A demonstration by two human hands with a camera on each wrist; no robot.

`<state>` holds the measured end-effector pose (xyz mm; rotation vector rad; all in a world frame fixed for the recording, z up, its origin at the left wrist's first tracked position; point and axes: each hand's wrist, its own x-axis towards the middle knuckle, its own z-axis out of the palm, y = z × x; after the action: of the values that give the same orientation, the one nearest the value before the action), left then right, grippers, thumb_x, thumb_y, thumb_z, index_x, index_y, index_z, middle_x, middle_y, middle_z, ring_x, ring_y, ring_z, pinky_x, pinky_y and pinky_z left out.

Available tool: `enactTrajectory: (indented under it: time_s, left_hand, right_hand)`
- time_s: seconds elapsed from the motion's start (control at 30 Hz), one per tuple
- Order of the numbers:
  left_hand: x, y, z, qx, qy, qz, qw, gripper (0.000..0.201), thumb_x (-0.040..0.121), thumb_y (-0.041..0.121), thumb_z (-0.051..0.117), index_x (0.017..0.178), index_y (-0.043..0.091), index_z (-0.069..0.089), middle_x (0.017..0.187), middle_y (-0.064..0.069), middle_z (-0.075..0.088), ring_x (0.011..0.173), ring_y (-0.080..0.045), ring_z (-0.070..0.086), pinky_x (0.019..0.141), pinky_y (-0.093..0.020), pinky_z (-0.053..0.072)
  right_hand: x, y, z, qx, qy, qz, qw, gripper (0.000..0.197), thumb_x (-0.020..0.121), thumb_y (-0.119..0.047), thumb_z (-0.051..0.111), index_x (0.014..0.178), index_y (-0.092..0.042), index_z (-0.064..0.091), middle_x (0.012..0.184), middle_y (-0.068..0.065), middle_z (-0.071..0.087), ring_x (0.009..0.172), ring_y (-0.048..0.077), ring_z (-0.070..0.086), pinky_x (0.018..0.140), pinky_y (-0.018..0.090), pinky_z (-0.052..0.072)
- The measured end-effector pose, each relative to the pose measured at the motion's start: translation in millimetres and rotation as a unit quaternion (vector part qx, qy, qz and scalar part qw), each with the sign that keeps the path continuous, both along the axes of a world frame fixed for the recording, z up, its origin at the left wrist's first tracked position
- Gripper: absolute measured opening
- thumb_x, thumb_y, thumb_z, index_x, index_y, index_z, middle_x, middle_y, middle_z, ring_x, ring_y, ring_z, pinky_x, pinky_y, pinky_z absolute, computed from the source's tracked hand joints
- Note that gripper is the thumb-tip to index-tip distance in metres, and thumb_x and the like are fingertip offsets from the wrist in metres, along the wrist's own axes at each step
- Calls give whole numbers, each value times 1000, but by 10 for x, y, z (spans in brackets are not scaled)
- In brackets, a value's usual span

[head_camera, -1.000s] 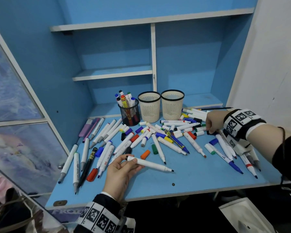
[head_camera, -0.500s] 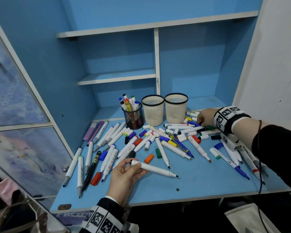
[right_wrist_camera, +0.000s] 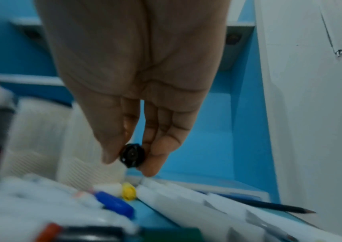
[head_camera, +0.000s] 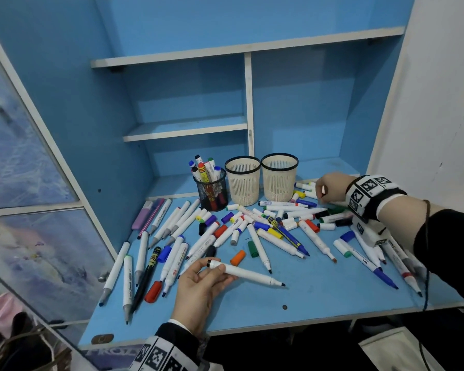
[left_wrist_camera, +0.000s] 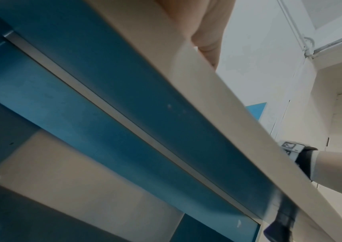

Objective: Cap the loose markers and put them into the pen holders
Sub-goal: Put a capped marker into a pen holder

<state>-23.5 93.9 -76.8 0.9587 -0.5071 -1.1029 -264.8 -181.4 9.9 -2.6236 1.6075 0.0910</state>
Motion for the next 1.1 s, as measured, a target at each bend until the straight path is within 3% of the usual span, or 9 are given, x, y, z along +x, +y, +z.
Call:
enactTrajectory:
  time_s: [0.1, 0.2, 0.33, 0.43, 0.57, 0.7, 0.8, 0.9, 1.1]
  left_hand:
    - [0, -3, -14, -4, 2, -5, 1000, 16, 78, -9, 59, 94, -8, 54, 78, -25, 69, 70, -30, 71, 65, -27, 59]
    - [4, 0, -22, -1, -3, -2, 1000, 44, 56, 9, 72, 93, -6, 55, 79, -25, 70, 71, -30, 71, 64, -26, 59]
    - [11, -6, -41, -18, 13, -11, 1000, 25, 72, 2, 60, 96, -4, 54, 76, -19, 71, 73, -26, 72, 63, -24, 58]
    - [25, -8, -57, -23, 11, -5, 1000, 26, 70, 5, 60, 94, -3, 55, 74, -17, 70, 72, -25, 72, 63, -22, 57]
    - [36, -13, -84, -18, 13, 7, 1000, 22, 74, 3, 63, 93, -2, 55, 74, -16, 70, 72, -25, 71, 64, -23, 57]
    - [42, -10, -75, -22, 21, 2, 1000, 13, 80, 0, 57, 93, -3, 55, 74, -16, 71, 73, -25, 71, 65, -23, 58]
    - [40, -2, -62, -27, 24, 1, 999, 23, 73, 5, 60, 94, -3, 55, 73, -13, 71, 73, -24, 71, 66, -23, 58]
    - [45, -3, -70, -27, 26, 2, 999, 17, 82, 0, 56, 98, -3, 54, 74, -14, 71, 74, -25, 72, 66, -23, 58]
    - [65, 2, -106, -22, -1, -13, 1000, 78, 31, 34, 94, 91, -1, 57, 85, -22, 71, 81, -32, 71, 69, -24, 57]
  right_hand:
    - [-15, 234, 123, -10, -68, 12, 998, 15, 81, -11, 69, 82, -18, 55, 69, -10, 49, 76, 16, 49, 54, 13, 32]
    - [-24, 564, 207, 4, -154, 13, 988, 21, 77, -12, 72, 89, -19, 56, 73, -4, 54, 68, 13, 50, 56, 16, 36]
    - [-8, 1077, 177, 58, -264, 3, 963, 14, 80, -12, 70, 92, -18, 67, 83, 3, 67, 67, 11, 58, 64, 19, 45]
    - [-15, 1407, 52, 127, -349, -12, 929, 13, 81, -9, 70, 89, -18, 73, 91, 5, 74, 82, 18, 68, 82, 29, 52]
    - [37, 1824, -156, 227, -472, -42, 851, 24, 82, 0, 68, 84, -24, 72, 87, 3, 74, 69, 6, 65, 62, 12, 48]
    - [149, 2106, -452, 281, -554, -82, 779, 28, 83, 4, 64, 88, -22, 72, 88, 0, 75, 76, 7, 66, 71, 14, 50]
    - [206, 2196, -637, 283, -581, -105, 756, 28, 83, 3, 65, 88, -23, 73, 84, 0, 75, 74, 8, 64, 74, 17, 50]
    - [234, 2225, -722, 285, -593, -122, 743, 26, 81, 1, 67, 85, -23, 75, 90, 13, 73, 75, 17, 58, 76, 28, 47]
    - [265, 2258, -771, 281, -641, -133, 702, 27, 82, 4, 65, 85, -21, 74, 85, 12, 73, 76, 18, 58, 74, 24, 47]
